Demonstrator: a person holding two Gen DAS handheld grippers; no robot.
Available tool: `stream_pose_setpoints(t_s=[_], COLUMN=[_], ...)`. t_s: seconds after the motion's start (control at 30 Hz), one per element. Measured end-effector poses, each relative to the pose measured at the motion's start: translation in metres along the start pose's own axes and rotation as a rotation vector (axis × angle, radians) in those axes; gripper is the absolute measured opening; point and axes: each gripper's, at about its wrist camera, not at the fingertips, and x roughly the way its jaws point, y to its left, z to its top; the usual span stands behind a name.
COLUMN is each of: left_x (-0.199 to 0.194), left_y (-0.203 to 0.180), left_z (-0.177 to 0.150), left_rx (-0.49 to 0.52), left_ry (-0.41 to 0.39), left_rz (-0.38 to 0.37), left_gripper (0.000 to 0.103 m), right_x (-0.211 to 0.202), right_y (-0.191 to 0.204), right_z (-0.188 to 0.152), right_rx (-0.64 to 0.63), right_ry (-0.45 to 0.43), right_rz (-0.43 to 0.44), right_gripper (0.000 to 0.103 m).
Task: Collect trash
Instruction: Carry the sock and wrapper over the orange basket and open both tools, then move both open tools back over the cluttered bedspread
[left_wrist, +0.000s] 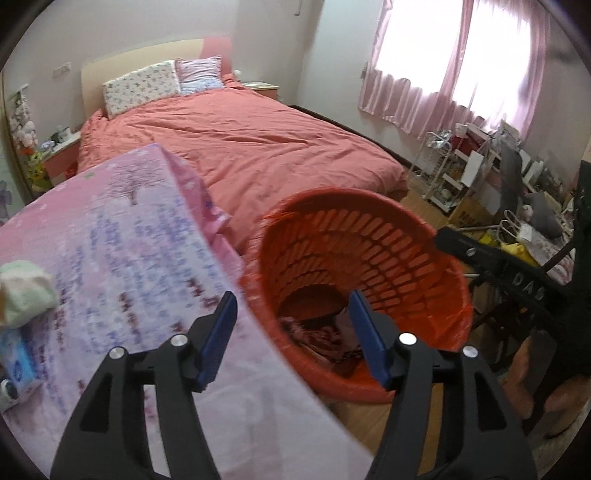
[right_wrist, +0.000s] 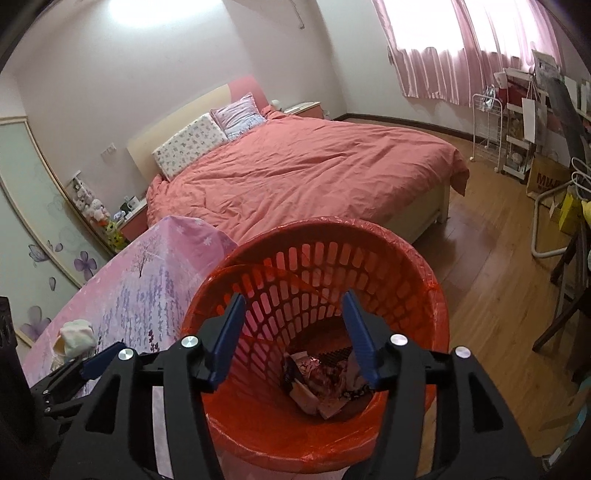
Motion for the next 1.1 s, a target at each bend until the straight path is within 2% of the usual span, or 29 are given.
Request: stream_pose_setpoints(t_s=[0.27,0.53,0.7,0.8,0.93,1.1], left_x=[-0.043,-0.099,-0.127,-0.130,-0.127,-0.130], left_y=[0.064,0.160,0.223,0.244,0.258,0.276], left_z=[-0.031,-0.075,-0.099,-0.102,-0.098,-0.103], left_rx=[-0.084,-0.268,-0.401,-0.443,-0.439,-0.476], left_ry=[-0.021,-0.045,-0.052,-0.050,-0.045,-0.041], left_rz=[0.127,0.295,0.431,0.463,0.495,0.500], left_gripper=[0.069,0.070,0.070,0.070,0.070,0.070], right_x=[-0.009,-0.014,-0.010,-0.006,-0.004,-0.001], right_y=[0.034,0.090,0.121,0.139,0.158,0.175], right_z=[-0.015,-0.042,-0.062,-0.072,-0.083,-0.094], right_rx=[-0.083,-0.223,-0.282,-0.303,-0.315,-0.345], right_ry=[0.011,0.031,0.065,0.089,0.110,0.132], right_rz=[0.008,0.043,0.076,0.094,0.110,0.117], right_gripper=[0.057,0.058,0.058,0.058,0.058,0.058])
